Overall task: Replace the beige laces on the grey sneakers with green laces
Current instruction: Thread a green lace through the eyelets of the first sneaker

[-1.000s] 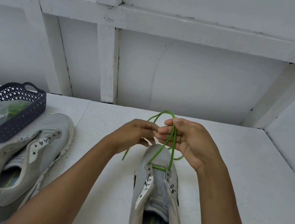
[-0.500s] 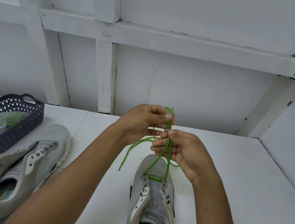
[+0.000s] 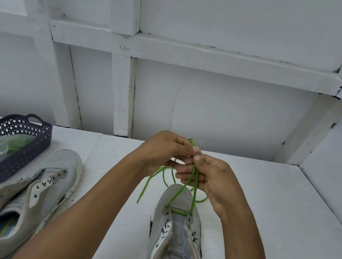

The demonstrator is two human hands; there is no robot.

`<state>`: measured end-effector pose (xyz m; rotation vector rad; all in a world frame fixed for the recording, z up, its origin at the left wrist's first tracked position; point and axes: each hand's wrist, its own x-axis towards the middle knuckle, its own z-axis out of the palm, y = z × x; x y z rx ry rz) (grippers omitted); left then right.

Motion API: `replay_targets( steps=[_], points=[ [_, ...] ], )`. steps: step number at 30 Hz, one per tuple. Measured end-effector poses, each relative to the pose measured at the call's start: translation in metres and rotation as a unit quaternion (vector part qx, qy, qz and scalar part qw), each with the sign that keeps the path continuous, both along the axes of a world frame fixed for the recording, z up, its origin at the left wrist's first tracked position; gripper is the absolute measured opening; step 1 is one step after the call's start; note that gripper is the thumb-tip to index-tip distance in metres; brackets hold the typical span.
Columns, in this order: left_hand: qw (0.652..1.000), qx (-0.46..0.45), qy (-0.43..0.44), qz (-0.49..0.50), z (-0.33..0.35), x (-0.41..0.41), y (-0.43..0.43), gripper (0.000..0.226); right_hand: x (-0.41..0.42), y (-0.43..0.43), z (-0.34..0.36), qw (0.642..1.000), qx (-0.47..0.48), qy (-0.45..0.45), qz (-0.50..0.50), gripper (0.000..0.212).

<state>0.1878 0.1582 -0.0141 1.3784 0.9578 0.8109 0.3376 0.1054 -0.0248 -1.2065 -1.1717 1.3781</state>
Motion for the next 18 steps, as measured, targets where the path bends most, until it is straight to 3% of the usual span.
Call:
replay_targets(
  steps=[7,14,18],
  points=[
    [0.998,-0.001,-0.066,0.024,0.013,0.000,0.001,0.015,0.000,0.000,-0.001,0.999,0.000,-0.047,0.020,0.027],
    [0.994,0.061,-0.061,0.069,0.021,0.001,0.001,0.016,0.004,0.000,-0.009,0.994,-0.028,-0.093,0.045,0.029],
    [0.992,0.036,-0.084,0.083,0.023,0.001,0.002,0.021,0.003,0.000,-0.007,0.993,-0.020,-0.102,0.059,0.029]
  ],
)
